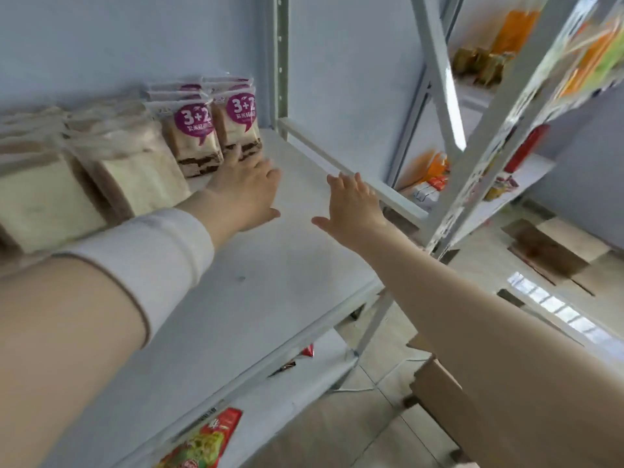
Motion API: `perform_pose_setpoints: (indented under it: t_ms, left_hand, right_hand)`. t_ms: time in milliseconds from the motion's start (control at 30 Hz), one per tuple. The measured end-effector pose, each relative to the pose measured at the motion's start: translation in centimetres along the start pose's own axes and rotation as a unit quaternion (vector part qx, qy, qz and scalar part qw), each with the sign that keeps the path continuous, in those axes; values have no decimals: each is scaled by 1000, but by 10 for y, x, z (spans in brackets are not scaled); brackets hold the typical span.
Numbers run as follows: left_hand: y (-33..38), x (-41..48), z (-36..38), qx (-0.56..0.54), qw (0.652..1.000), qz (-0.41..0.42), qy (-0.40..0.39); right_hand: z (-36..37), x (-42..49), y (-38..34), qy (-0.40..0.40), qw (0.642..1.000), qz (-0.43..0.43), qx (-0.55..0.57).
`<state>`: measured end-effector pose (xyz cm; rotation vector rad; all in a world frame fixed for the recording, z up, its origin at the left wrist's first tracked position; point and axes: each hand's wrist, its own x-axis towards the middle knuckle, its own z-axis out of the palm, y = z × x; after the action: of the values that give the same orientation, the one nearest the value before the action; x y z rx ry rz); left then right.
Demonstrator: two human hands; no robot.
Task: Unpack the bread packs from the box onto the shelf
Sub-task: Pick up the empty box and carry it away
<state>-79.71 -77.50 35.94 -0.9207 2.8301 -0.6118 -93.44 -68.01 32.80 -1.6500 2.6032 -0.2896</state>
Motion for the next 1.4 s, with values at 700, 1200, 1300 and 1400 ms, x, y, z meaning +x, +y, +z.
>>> perform_pose_setpoints:
  t_ms: [700, 1200, 1300, 1400]
  left_hand:
    - [460, 20, -4, -44, 952, 299, -46]
    - [614, 158, 202, -200, 890, 185, -365]
    - [633, 190, 250, -312, 866, 72, -384]
    - [658, 225, 294, -393, 852, -12, -346]
  right_hand:
    - [89, -314, 379, -120, 941, 313, 36]
    - [272, -359, 569, -258, 740, 595, 177]
    - [316, -356, 612, -195, 689, 653, 247]
    - [362, -346, 650, -106, 654, 679, 315]
